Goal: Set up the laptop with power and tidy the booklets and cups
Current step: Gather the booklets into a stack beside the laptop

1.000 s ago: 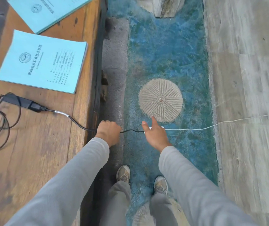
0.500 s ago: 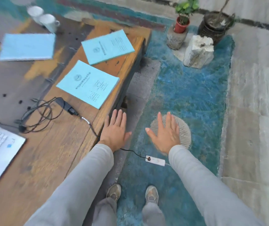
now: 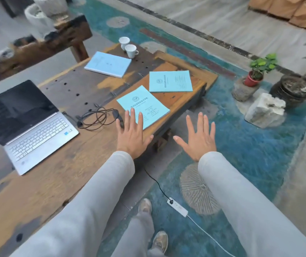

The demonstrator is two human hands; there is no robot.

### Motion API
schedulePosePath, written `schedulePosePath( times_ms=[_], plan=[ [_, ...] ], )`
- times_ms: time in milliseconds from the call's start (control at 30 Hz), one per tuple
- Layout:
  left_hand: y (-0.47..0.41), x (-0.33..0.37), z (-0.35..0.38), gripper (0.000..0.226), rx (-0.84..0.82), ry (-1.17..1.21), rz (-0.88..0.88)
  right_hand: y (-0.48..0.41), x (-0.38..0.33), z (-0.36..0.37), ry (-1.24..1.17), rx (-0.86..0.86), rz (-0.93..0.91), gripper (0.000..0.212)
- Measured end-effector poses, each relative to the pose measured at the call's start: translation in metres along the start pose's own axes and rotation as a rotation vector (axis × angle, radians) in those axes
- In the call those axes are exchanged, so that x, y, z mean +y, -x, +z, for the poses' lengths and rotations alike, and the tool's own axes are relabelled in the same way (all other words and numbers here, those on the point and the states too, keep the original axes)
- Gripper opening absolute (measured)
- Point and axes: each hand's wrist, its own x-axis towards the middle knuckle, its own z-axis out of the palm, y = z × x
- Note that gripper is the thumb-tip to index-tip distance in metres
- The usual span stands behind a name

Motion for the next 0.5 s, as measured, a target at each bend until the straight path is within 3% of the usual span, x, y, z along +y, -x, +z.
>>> schedulePosePath(
  times_ms=[300,500],
  plan=[
    [-0.042,-0.045,0.012,0.091,-0.005,0.057,-0.121,-0.069,-0.049,-0.004,0.035,0.012,-0.172,0.109],
    [-0.104,-0.086,0.019,0.086,-0.008,0.135,-0.228,-0.158,-0.085,-0.004,0.016,-0.022,-0.265,0.108]
  ],
)
